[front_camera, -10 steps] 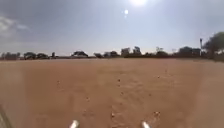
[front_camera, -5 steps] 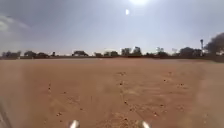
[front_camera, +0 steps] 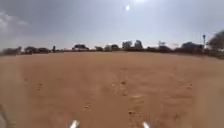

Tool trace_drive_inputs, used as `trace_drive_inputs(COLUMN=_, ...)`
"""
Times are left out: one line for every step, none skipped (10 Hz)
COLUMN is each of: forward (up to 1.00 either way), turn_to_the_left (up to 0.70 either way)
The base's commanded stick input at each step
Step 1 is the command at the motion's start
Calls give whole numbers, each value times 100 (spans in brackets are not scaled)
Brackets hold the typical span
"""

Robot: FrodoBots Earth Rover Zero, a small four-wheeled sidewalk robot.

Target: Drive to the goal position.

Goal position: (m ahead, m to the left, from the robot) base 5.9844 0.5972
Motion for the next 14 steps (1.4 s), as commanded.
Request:
trace_drive_inputs(forward=70, turn_to_the_left=0)
trace_drive_inputs(forward=70, turn_to_the_left=0)
trace_drive_inputs(forward=70, turn_to_the_left=0)
trace_drive_inputs(forward=70, turn_to_the_left=0)
trace_drive_inputs(forward=70, turn_to_the_left=0)
trace_drive_inputs(forward=70, turn_to_the_left=0)
trace_drive_inputs(forward=70, turn_to_the_left=0)
trace_drive_inputs(forward=70, turn_to_the_left=0)
trace_drive_inputs(forward=70, turn_to_the_left=0)
trace_drive_inputs(forward=70, turn_to_the_left=0)
trace_drive_inputs(forward=70, turn_to_the_left=0)
trace_drive_inputs(forward=70, turn_to_the_left=0)
trace_drive_inputs(forward=70, turn_to_the_left=0)
trace_drive_inputs(forward=70, turn_to_the_left=0)
